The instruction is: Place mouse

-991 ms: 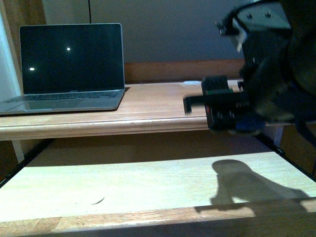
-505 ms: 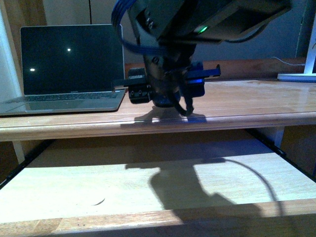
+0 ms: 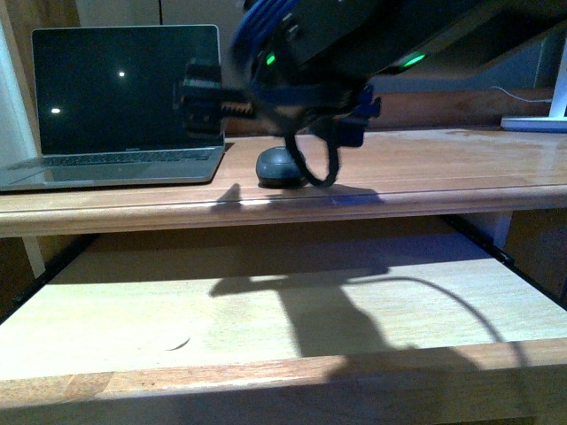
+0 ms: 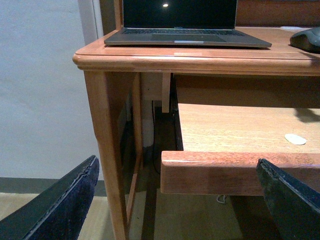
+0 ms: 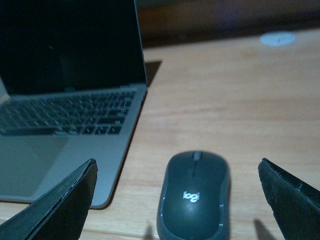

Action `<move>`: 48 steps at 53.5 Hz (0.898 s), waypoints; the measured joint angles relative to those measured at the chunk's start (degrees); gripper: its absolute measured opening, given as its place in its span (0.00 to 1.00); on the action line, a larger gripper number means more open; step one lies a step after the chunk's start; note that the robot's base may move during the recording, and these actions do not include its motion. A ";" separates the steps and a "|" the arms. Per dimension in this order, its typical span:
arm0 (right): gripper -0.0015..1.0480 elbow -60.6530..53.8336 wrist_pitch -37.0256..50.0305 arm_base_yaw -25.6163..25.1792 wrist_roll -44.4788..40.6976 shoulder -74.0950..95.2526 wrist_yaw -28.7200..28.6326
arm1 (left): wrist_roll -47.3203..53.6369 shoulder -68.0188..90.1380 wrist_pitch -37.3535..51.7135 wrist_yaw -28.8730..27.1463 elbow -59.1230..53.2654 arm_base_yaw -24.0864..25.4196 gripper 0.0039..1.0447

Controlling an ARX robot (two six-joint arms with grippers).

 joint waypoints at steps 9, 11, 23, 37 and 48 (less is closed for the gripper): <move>0.93 -20.02 10.03 -6.51 -2.47 -19.52 -13.73 | 0.00 0.00 0.00 0.02 0.00 0.00 0.93; 0.93 -24.44 11.30 -7.93 -3.50 -23.28 -16.94 | 0.00 0.00 0.00 0.00 0.00 0.00 0.93; 0.93 -49.81 11.17 -16.66 -11.23 -42.56 -38.21 | 0.00 0.00 0.00 0.00 0.00 0.00 0.93; 0.93 -64.39 6.62 -23.08 -18.86 -50.75 -48.09 | 0.00 0.00 0.00 0.00 0.00 0.00 0.93; 0.93 -70.84 4.04 -21.81 -33.33 -46.38 -49.68 | 0.00 0.00 0.00 0.00 0.00 0.00 0.93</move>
